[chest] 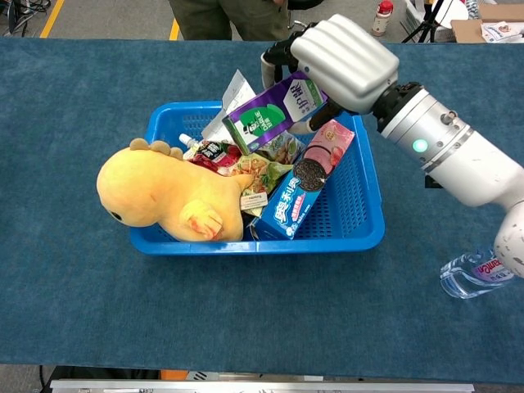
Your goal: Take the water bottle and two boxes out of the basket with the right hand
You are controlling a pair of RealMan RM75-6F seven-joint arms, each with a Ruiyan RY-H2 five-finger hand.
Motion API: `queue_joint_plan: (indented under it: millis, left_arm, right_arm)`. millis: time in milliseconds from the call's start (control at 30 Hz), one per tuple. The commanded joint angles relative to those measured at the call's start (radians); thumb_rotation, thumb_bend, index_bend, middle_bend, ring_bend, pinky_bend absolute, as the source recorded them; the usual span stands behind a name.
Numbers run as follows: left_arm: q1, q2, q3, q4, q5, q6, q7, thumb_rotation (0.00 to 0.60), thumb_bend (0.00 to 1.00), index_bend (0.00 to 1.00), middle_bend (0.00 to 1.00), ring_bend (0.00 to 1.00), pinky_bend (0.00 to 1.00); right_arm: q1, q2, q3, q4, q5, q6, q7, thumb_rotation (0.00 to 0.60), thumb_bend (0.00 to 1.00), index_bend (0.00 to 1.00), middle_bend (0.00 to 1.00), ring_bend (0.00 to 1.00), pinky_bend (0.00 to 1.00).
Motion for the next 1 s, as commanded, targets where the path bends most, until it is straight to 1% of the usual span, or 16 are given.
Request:
queue_joint_plan:
  millis: [33,300,667,867,1000]
  left_arm:
    - [-0.001,-0.001,0.0,0.001,-0.001,-0.002,0.001,0.6,0.2,0.27,0.1,0.04,0.22]
    - [-0.005,-0.006,0.003,0.0,-0.002,-0.013,0.016,0.6,0.2,0.27,0.1,0.04,0.22]
    - [-0.007,-0.012,0.005,0.003,0.002,-0.014,0.025,0.6,0.2,0.27,0.1,0.04,0.22]
    - [-0.01,-0.017,0.004,0.005,-0.001,-0.02,0.033,0.6,0.2,0.27,0.1,0.04,0.22]
    - [-0.011,-0.02,0.003,0.008,-0.004,-0.021,0.035,0.6,0.2,0.27,0.1,0.04,0.22]
  right_arm:
    - [-0.015,0.047,0.004,-0.057,-0.014,0.026,-0.019,0.6,0.0,0.5,0.61,0.52,0.43]
    - [-0.049,0.159,0.006,-0.192,-0.041,0.069,-0.066,0.6,0.0,0.5,0.61,0.52,0.43]
    - [-0.114,0.312,0.001,-0.335,-0.062,0.12,-0.135,0.6,0.0,0.5,0.62,0.52,0.43]
    - [-0.152,0.408,0.013,-0.426,-0.04,0.138,-0.146,0.6,0.0,0.5,0.62,0.53,0.43]
    - [-0.179,0.496,0.016,-0.508,-0.009,0.129,-0.172,0.6,0.0,0.51,0.64,0.54,0.43]
